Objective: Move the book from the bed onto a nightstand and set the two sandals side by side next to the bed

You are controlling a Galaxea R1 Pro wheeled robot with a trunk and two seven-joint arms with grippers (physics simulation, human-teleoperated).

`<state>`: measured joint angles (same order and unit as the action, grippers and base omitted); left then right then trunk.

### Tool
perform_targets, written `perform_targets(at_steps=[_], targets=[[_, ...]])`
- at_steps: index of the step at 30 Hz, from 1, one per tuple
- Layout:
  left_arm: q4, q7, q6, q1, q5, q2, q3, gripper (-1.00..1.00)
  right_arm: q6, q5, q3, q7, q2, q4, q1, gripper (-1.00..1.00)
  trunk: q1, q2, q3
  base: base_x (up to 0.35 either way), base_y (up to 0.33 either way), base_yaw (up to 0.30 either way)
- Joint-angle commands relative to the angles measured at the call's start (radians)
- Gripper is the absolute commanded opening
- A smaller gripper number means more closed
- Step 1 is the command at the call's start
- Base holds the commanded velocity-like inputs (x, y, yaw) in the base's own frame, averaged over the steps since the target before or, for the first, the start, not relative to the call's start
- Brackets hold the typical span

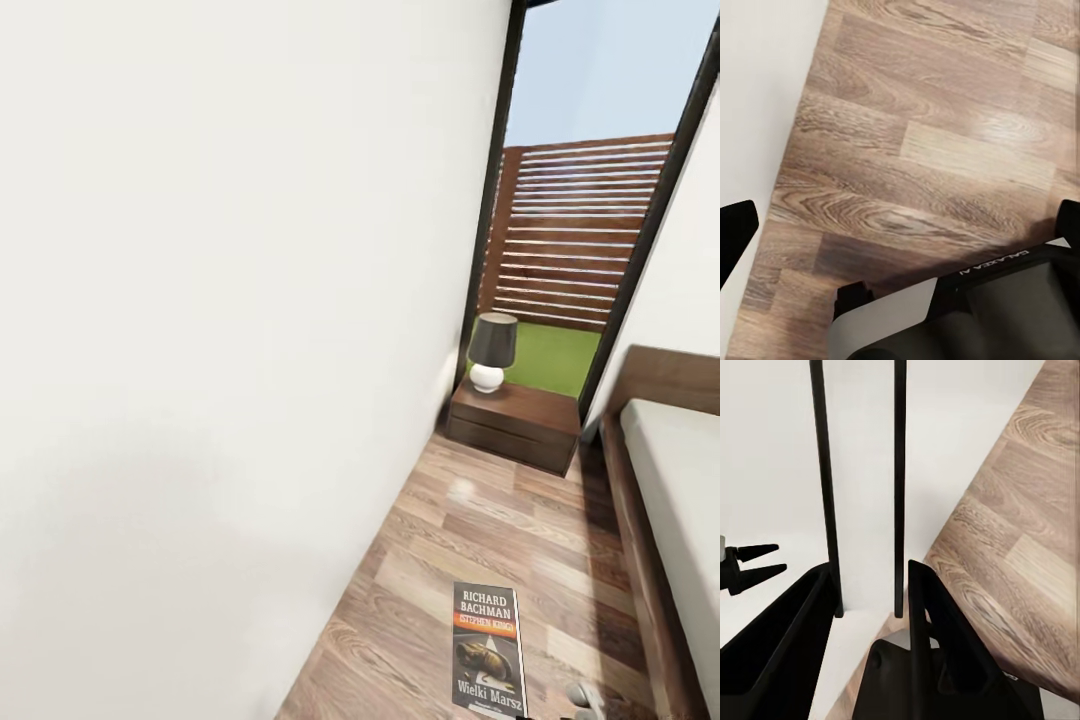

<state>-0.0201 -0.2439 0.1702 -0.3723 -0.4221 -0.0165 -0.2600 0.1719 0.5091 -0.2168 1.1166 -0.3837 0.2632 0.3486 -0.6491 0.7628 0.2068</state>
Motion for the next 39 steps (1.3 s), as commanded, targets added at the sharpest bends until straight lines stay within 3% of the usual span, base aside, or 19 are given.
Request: perform_targets(at_steps=[1,39], targets=[[0.000,-0.003,0.003,0.000,-0.009,0.000,-0.009,1.00,0.011,0.012,-0.004,0.002,0.000,0.000,0.001,-1.00,0.000,0.001,0.001,0.000,0.000,-0.241],[0.000,-0.003,0.003,0.000,-0.009,0.000,-0.008,1.00,0.011,0.012,-0.004,0.002,-0.001,0.001,0.001,-1.00,0.000,0.001,0.001,0.041,0.000,-0.239]])
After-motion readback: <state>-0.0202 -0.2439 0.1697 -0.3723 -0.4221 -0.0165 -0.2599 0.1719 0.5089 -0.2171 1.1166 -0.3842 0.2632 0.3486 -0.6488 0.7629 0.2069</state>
